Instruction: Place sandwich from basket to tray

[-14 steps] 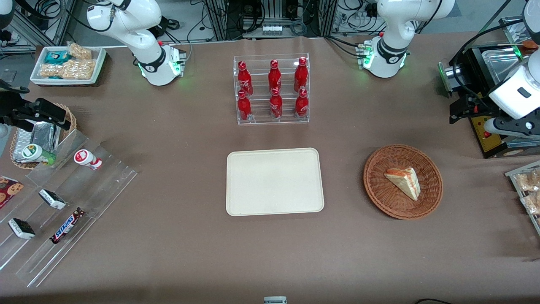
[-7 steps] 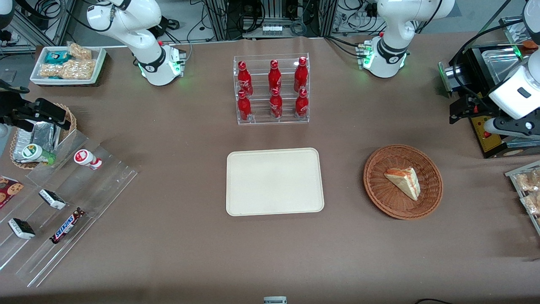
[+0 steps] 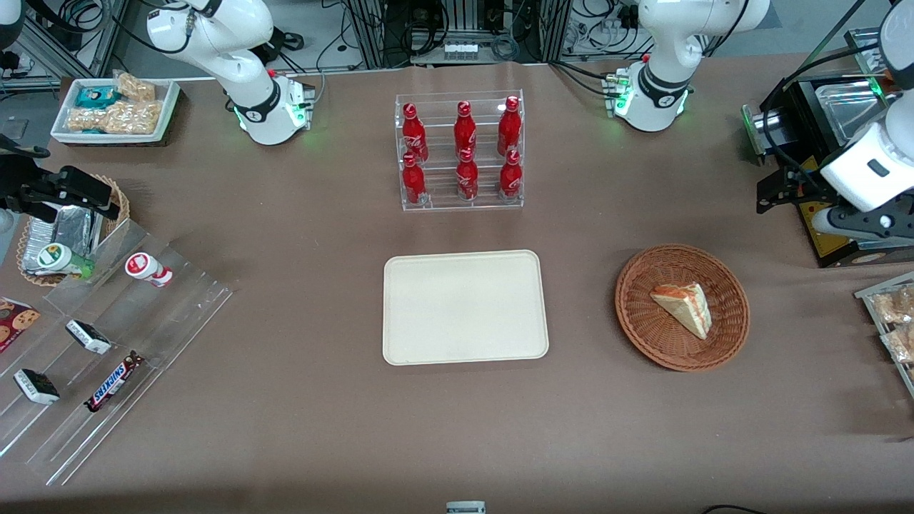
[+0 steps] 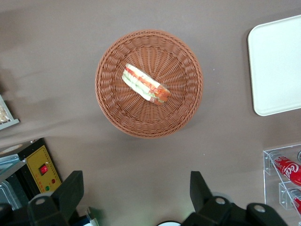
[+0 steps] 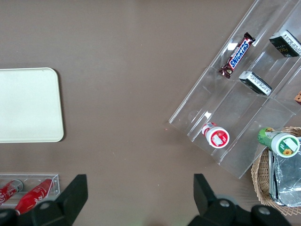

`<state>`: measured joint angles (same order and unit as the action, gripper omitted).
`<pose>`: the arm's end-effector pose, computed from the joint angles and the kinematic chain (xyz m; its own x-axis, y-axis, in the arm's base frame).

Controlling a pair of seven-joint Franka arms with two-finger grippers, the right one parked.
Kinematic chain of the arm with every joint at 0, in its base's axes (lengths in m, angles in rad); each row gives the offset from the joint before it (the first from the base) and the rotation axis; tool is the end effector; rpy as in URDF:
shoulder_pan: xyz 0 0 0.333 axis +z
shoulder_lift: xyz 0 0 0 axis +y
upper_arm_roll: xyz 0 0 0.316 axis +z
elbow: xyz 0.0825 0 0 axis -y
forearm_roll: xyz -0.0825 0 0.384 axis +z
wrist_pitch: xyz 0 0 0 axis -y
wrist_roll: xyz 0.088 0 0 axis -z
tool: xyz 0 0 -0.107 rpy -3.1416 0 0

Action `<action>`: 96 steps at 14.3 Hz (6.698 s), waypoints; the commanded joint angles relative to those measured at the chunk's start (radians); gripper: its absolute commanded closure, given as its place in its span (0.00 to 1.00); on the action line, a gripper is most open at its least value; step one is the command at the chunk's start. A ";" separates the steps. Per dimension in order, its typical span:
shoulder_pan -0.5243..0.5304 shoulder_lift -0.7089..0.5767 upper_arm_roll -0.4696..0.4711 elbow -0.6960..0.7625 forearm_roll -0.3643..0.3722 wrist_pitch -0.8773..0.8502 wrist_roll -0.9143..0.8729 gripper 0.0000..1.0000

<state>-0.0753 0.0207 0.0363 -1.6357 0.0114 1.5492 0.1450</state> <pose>0.5543 -0.0206 0.5808 0.9773 -0.1824 -0.1076 -0.1831 -0.9831 0.0035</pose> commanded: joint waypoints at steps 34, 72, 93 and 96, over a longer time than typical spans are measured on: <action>-0.087 0.295 -0.019 -0.290 -0.071 0.691 -1.199 0.98; -0.436 0.420 -0.208 0.065 -0.024 0.697 -1.004 0.00; 0.042 -0.053 -0.164 -0.196 -0.018 0.180 -0.355 0.00; 0.037 -0.107 -0.133 -0.213 -0.021 0.142 -0.273 0.00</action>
<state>-0.0342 -0.0238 -0.1165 -1.8080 -0.0128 1.7185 -0.1925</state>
